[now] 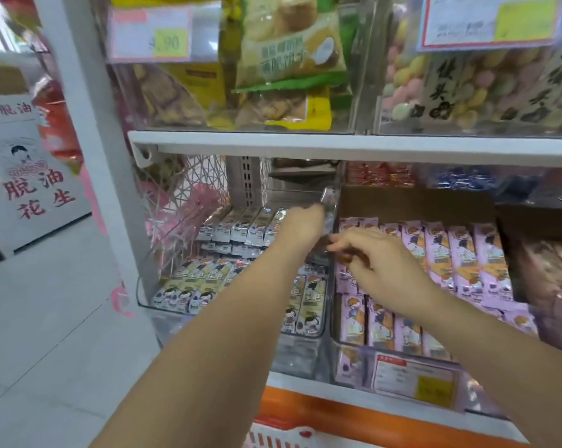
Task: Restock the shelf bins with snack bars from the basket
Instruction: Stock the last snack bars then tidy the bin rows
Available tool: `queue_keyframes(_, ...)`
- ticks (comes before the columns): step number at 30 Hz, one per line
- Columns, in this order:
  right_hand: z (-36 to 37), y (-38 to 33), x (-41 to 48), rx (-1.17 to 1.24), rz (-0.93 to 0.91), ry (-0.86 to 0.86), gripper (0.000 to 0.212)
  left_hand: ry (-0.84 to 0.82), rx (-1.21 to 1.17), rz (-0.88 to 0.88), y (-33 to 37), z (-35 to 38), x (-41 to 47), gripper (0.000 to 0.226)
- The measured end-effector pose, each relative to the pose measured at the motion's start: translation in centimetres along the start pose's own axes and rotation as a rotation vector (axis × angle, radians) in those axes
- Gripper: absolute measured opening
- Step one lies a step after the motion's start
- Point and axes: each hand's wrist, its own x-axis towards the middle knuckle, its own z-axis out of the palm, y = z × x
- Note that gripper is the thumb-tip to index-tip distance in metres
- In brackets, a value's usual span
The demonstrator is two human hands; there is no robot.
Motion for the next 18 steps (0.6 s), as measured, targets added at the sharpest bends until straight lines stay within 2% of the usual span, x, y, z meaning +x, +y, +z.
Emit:
queue_keyframes(3,0.6,0.3,-0.3,0.078,-0.004,0.028,0.04,0.001,0.102,0.076,0.4,0.5,0.6,0.024)
queue_keyframes(6,1.0,0.3,-0.7,0.133,0.01,0.024,0.036,0.058,0.283,0.191,0.3,0.5,0.7,0.031)
queue_keyframes(10,1.1,0.2,-0.8,0.143,0.023,0.02,0.036,0.1,0.484,0.278,0.1,-0.1,1.4,0.026)
queue_keyframes(18,1.0,-0.3,-1.0,0.147,0.049,0.014,0.036,0.117,0.667,0.459,-1.8,-0.3,1.7,0.027)
